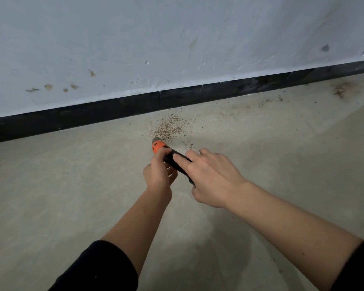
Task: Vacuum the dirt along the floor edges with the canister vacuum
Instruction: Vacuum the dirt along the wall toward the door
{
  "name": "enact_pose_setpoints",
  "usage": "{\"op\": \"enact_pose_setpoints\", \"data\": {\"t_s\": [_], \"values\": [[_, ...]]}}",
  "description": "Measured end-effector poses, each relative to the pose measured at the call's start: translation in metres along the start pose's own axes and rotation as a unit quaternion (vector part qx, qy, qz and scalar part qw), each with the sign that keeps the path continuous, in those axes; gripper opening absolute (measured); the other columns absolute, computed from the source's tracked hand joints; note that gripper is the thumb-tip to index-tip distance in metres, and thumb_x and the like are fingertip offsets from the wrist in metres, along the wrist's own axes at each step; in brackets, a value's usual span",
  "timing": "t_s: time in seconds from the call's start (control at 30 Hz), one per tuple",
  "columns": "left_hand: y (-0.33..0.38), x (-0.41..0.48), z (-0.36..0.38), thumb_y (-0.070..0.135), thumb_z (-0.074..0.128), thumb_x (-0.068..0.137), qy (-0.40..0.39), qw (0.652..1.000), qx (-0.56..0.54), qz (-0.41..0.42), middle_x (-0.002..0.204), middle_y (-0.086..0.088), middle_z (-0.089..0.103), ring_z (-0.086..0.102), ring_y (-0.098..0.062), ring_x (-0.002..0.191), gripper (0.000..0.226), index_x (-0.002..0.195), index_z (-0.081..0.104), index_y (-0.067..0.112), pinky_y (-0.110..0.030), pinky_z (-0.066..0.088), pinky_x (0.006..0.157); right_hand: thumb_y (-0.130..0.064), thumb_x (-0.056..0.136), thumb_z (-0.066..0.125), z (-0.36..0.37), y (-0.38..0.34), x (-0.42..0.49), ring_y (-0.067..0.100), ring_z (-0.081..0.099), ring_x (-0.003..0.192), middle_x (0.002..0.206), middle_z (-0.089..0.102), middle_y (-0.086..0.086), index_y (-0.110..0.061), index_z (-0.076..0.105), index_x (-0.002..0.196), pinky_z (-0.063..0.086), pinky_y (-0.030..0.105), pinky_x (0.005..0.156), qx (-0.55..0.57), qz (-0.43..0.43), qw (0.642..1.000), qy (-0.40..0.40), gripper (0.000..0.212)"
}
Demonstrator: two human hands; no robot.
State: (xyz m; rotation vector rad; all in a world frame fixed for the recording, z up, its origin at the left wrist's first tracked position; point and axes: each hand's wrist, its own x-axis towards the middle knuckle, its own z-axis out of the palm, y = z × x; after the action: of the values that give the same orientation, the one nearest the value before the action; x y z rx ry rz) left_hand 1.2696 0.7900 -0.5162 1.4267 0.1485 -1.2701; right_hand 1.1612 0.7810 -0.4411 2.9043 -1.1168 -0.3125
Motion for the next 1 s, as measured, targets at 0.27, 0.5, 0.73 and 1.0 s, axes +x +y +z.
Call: {"op": "enact_pose_setpoints", "data": {"t_s": [0.27, 0.5, 0.73, 1.0], "values": [[0.005, 0.002, -0.007, 0.02, 0.068, 0.078, 0.043, 0.999, -0.019, 0.02, 0.073, -0.009, 0.061, 0.058, -0.022, 0.067, 0.014, 0.079, 0.063, 0.006, -0.031, 0.049, 0.064, -0.016, 0.083, 0.058, -0.001, -0.01, 0.009, 0.025, 0.048, 0.102, 0.12, 0.048, 0.002, -0.019, 0.026, 0.146, 0.033, 0.032, 0.065, 0.006, -0.019, 1.0, 0.004, 0.071], [0.015, 0.005, -0.013, 0.019, 0.068, 0.076, 0.098, 0.993, -0.047, 0.043, 0.062, -0.003, 0.053, 0.052, -0.018, 0.058, 0.016, 0.067, 0.059, 0.009, -0.031, 0.046, 0.059, -0.017, 0.084, 0.059, 0.0, -0.024, 0.023, 0.025, 0.047, 0.104, 0.122, 0.047, 0.002, -0.018, 0.025, 0.147, 0.031, 0.032, 0.065, 0.012, -0.034, 0.999, 0.013, 0.072], [0.017, 0.012, -0.01, 0.019, 0.068, 0.076, 0.079, 0.995, -0.051, 0.036, 0.057, -0.002, 0.054, 0.054, -0.019, 0.059, 0.014, 0.07, 0.061, 0.008, -0.032, 0.048, 0.062, -0.018, 0.084, 0.06, -0.005, -0.021, 0.026, 0.025, 0.048, 0.104, 0.121, 0.048, 0.002, -0.018, 0.029, 0.144, 0.033, 0.032, 0.065, 0.007, -0.026, 1.0, 0.01, 0.067], [0.003, 0.007, 0.009, 0.019, 0.069, 0.076, 0.01, 0.999, -0.033, 0.011, 0.049, 0.001, 0.056, 0.056, -0.019, 0.058, 0.014, 0.073, 0.063, 0.007, -0.032, 0.048, 0.064, -0.017, 0.083, 0.059, -0.008, -0.002, 0.012, 0.025, 0.048, 0.102, 0.12, 0.048, 0.002, -0.019, 0.03, 0.143, 0.034, 0.032, 0.065, -0.003, 0.007, 1.0, -0.003, 0.067]]}}
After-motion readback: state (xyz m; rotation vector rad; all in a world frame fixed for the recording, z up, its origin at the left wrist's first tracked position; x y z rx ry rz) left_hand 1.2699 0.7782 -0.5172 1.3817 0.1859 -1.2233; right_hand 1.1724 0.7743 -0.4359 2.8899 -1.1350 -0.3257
